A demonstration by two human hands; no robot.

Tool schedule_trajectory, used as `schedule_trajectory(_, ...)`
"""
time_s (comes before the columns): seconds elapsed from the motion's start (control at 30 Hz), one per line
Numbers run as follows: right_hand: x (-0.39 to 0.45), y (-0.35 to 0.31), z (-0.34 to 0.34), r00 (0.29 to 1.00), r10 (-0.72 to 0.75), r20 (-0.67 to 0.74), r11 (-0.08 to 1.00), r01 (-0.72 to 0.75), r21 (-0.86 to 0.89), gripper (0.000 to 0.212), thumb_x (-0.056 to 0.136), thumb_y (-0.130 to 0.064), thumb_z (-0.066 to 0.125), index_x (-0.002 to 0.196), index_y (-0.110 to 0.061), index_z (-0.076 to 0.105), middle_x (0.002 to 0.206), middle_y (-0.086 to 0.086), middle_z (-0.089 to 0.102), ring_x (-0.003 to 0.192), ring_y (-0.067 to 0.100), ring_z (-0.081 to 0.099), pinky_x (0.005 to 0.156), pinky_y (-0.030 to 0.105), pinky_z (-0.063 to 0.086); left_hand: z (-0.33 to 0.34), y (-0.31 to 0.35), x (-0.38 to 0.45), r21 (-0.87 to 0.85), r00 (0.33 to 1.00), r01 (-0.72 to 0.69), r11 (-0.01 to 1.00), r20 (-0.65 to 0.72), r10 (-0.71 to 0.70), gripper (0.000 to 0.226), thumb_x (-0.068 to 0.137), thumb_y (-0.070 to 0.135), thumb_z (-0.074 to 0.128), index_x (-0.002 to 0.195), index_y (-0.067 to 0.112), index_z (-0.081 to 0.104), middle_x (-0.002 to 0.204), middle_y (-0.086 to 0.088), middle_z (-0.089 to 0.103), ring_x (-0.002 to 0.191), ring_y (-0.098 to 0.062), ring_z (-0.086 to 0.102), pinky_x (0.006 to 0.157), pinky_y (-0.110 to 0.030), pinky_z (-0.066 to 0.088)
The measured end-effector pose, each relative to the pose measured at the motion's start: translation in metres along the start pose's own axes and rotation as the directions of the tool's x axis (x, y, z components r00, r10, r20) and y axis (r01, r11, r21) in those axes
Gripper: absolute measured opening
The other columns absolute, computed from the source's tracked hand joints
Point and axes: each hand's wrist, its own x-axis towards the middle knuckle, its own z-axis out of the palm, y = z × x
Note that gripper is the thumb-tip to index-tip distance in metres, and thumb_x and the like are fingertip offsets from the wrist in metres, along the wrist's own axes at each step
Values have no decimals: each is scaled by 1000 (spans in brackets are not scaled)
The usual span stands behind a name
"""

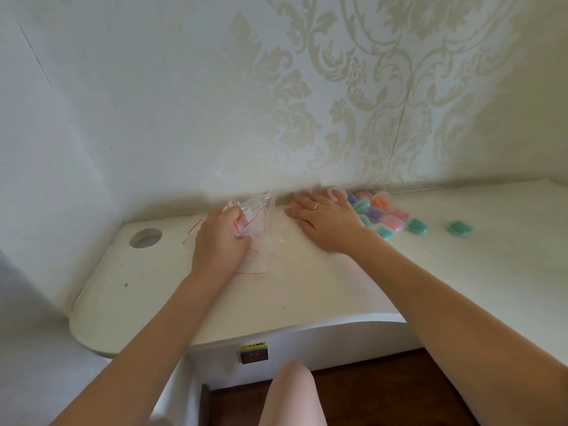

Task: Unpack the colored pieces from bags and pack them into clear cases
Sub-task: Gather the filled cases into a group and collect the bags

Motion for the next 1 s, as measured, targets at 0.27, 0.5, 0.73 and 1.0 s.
schedule_trajectory(0.27, -23, 50, 6, 975, 222, 23, 975, -223, 22, 45, 103, -35, 16, 146, -38, 28, 159, -10, 13, 146, 11, 10, 117, 48, 0, 4, 3, -1, 81, 1000, 23, 996, 1, -23, 23, 74, 5, 66, 81, 19, 49, 90, -7, 48, 78, -26, 46, 65, -31, 33)
schedule_trajectory(0.5, -37, 81, 4, 960, 280, 17, 959, -281, 39, 44, 102, -36, 20, 146, -40, 27, 159, -10, 14, 145, 11, 12, 117, 50, 2, 9, 9, -2, 117, 1000, 25, 993, 10, -26, 21, 74, 3, 63, 92, 12, 58, 91, -6, 46, 83, -30, 48, 73, -37, 42)
schedule_trajectory(0.73, -78, 113, -6, 700, 691, -181, 722, -680, 126, 55, 99, -48, 21, 150, -32, 14, 160, -4, 8, 147, 19, 0, 109, 61, -13, 22, 17, 2, 87, 1000, -22, 996, 8, 21, 23, 73, 0, 60, 78, 19, 49, 86, -4, 46, 77, -27, 46, 59, -31, 25)
schedule_trajectory(1.0, -100, 140, 3, 680, 730, 72, 512, -614, 601, 56, 100, -40, 19, 145, -9, 34, 153, 18, 26, 145, 29, 14, 119, 40, 5, 70, 67, 6, 43, 988, -129, 991, 87, 125, 23, 73, -1, 55, 72, 19, 42, 81, -8, 49, 75, -30, 47, 59, -31, 29)
